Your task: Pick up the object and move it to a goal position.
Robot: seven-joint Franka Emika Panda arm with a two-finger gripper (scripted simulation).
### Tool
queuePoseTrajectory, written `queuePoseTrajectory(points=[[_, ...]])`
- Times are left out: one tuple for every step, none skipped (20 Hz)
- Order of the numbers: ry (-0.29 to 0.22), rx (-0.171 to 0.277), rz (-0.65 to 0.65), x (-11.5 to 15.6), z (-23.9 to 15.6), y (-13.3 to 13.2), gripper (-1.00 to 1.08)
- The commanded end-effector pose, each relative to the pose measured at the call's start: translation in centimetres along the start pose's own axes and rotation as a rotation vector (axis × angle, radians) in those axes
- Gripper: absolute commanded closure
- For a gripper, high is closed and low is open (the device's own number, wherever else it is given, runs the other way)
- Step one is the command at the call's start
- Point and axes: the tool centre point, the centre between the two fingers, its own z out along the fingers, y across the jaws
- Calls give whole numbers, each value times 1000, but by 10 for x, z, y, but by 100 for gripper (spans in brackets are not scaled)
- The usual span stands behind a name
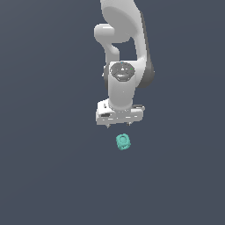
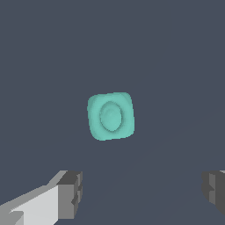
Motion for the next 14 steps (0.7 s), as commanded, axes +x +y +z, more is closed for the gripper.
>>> queuePoseTrajectory(points=[[2,-3,-27,9,11,-5,-92],[3,-4,-39,14,17,-7,-92],[5,-5,-50,18,22,-9,-92],[6,-6,-61,21,27,-11,-92],[7,-6,-71,25,31,-13,-92],[8,-7,-80,27,35,-14,-92],[9,-7,-88,30,39,-16,-92],[10,-8,-95,32,42,-17,-92],[11,-8,-101,34,45,-18,-92],[11,-8,-107,36,48,-19,-92],[12,-8,-111,37,50,-20,-92],[12,-8,-115,39,52,-21,-92],[13,-8,-118,40,53,-22,-92],[13,-9,-120,40,54,-22,-92]])
